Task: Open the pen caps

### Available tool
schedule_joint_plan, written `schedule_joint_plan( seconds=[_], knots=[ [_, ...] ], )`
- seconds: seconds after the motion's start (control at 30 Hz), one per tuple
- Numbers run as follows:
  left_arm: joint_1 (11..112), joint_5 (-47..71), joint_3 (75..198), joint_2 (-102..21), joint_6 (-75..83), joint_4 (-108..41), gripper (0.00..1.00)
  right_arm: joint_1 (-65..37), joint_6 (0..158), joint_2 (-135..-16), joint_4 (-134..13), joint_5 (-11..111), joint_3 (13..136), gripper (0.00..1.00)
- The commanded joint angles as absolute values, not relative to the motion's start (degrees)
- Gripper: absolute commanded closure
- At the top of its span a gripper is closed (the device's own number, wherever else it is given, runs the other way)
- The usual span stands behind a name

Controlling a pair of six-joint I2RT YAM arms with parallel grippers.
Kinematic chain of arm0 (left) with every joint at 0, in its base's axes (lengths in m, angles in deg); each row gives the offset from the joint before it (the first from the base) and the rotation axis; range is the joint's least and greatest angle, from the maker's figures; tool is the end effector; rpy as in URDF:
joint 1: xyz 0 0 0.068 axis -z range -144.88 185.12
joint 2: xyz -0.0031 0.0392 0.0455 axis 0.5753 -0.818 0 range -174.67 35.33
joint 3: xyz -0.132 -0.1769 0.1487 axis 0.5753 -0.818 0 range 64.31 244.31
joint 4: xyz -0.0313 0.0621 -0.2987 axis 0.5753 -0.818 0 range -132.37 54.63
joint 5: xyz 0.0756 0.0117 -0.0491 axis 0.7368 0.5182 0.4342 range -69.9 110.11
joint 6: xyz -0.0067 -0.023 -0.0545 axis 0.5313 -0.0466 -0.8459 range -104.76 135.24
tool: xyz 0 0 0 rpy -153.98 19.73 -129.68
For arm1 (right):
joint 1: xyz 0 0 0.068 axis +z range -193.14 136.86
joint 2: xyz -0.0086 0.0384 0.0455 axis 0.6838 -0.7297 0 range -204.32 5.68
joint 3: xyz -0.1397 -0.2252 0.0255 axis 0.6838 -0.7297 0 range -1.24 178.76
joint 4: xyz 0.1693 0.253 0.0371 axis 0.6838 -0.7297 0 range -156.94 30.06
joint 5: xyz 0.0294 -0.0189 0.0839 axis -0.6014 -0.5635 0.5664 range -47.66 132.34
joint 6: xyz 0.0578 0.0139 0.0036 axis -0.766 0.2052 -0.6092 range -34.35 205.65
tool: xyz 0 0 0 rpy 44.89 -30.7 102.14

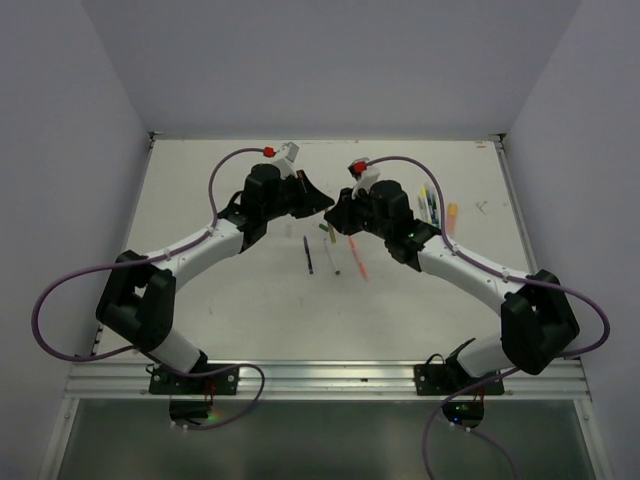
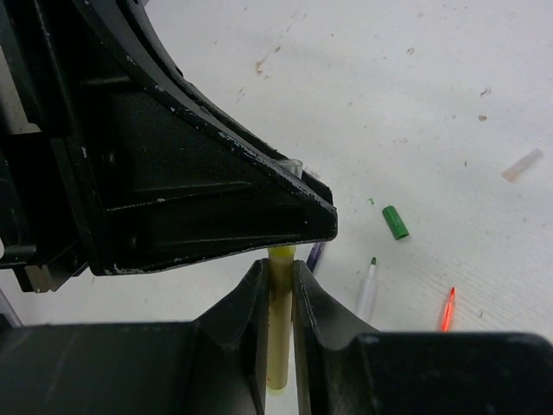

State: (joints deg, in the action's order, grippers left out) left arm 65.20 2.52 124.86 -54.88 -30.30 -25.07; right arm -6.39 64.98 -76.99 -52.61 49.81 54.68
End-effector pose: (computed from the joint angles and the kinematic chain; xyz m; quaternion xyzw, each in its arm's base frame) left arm 0.3518 -0.2190 0.2395 -0.0208 0.8109 -0.4488 0.3750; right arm 0.3060 0.2356 0.2513 -0.1512 0.8012 0.3236 0.4801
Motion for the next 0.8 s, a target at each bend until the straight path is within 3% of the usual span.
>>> schedule_joint_plan(
  seconds=[0.0,0.07,0.17,0.47,0.6,0.77],
  knots=[
    [64.7,4.1,126.2,-54.1,-29.9,-23.0,1.0,-6.1,64.6,-76.1,-50.4,52.2,55.7,0.85],
    [64.7,5.1,126.1,-53.6,-29.4,-23.1,1.0,-6.1,64.7,-76.6,-51.1,52.7,55.5,0.7],
    [64.7,6.3,126.1,-52.8,-28.5,-23.5,1.0,-5.8,65.4,-76.8,-52.8,53.1,55.4,0.59],
    [64.7,6.0,125.3,-51.3,-28.4,-22.9,1.0,-4.6,66.4,-79.0,-53.8,51.9,56.2,0.58],
    [64.7,5.9,125.0,-50.4,-28.8,-22.9,1.0,-4.3,66.8,-80.4,-53.8,51.5,56.9,0.6],
    [64.7,6.3,124.4,-49.6,-29.3,-22.8,1.0,-3.9,67.1,-80.0,-53.5,51.1,56.8,0.89]
  ],
)
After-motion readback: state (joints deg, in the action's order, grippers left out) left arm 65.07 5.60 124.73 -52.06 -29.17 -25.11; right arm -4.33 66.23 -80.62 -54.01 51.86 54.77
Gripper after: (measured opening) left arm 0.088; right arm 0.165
